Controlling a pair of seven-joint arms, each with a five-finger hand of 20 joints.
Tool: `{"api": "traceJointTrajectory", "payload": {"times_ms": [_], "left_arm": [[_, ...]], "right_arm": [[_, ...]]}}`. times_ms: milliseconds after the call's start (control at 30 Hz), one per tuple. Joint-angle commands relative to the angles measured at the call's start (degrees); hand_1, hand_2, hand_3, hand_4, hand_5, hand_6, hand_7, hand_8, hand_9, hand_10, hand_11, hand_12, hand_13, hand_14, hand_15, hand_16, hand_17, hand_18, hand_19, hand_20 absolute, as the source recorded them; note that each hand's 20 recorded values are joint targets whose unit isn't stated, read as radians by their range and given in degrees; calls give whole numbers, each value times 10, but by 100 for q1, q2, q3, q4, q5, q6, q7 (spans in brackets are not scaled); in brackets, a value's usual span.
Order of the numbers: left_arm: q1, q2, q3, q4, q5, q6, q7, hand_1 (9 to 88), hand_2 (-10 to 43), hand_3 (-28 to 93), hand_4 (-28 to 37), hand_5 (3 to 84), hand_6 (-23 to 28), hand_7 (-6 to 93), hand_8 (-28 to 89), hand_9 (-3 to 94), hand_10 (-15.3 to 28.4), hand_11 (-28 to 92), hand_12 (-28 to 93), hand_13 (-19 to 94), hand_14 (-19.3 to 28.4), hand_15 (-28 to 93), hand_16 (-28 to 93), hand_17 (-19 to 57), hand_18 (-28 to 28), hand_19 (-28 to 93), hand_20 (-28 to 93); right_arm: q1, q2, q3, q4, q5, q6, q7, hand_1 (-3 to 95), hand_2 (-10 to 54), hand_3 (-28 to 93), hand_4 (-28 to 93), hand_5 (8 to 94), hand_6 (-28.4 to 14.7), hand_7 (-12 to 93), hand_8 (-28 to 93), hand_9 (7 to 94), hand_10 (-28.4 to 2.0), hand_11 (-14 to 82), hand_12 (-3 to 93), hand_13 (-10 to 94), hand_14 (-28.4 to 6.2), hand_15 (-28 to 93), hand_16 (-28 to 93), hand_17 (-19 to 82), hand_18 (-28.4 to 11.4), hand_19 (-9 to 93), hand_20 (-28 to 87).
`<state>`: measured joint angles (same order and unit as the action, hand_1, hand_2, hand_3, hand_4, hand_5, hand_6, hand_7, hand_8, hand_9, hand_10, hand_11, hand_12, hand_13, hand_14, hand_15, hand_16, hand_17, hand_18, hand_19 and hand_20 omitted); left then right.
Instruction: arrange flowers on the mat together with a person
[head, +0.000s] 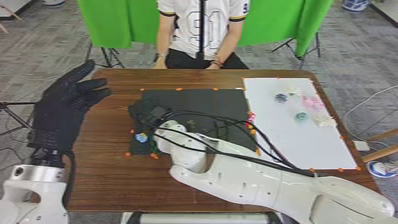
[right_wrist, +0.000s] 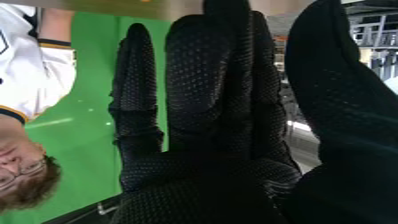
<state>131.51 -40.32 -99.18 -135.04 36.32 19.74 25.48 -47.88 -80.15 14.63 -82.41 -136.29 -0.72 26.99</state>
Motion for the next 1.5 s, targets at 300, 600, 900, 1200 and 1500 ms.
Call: {"api": "traceJointTrajectory", "payload": {"times_ms": [300, 600, 900, 1200, 1500], "left_arm": [[599, -193, -456, -108, 72, 33, -450, 213, 59, 789, -283, 348, 84, 155, -105, 336, 203, 348, 103, 237, 266, 628, -124, -74, 246, 568, 152], [1222, -315, -830, -168, 144, 259, -363, 213, 58, 787, -283, 348, 84, 155, -106, 330, 201, 345, 103, 235, 265, 625, -124, -75, 246, 566, 150], [1230, -405, -645, 31, 43, 446, -400, 211, 55, 788, -283, 348, 84, 155, -105, 319, 200, 342, 103, 225, 260, 622, -124, -83, 240, 552, 144], [1391, -651, -654, 142, 362, 648, -722, 211, 51, 791, -283, 362, 89, 163, -108, 301, 195, 339, 101, 202, 253, 619, -125, -98, 223, 526, 135], [1530, -761, -689, 106, 340, 662, -432, 218, 45, 791, -283, 315, 27, 145, -117, 317, 167, 296, 89, 208, 248, 603, -127, -102, 217, 511, 139]], "right_arm": [[297, 516, 248, -1022, 651, -9, 182, 421, -95, 656, -283, 646, 33, 184, -133, 733, -107, 297, 179, 731, -64, 664, 180, 315, -184, 793, 107], [-1058, 1240, 2136, -2404, 2122, -369, 6, 319, -45, 650, -255, 578, 5, 158, -121, 650, -151, 256, 167, 650, -114, 635, 153, 292, -207, 758, 97], [-3104, 1456, 4217, -2971, 3451, 496, -275, 271, 2, 664, -241, 547, -6, 154, -116, 604, -176, 238, 161, 591, -152, 632, 128, 271, -234, 732, 88], [-4563, 1745, 5824, -3595, 4788, 952, -344, 257, 14, 674, -235, 529, -4, 148, -115, 575, -189, 222, 159, 552, -170, 627, 113, 231, -248, 701, 85], [-5654, 1740, 6963, -3728, 5933, 996, -856, 248, 21, 686, -233, 500, -2, 141, -113, 533, -186, 211, 157, 493, -187, 597, 94, 191, -259, 657, 85]]}}
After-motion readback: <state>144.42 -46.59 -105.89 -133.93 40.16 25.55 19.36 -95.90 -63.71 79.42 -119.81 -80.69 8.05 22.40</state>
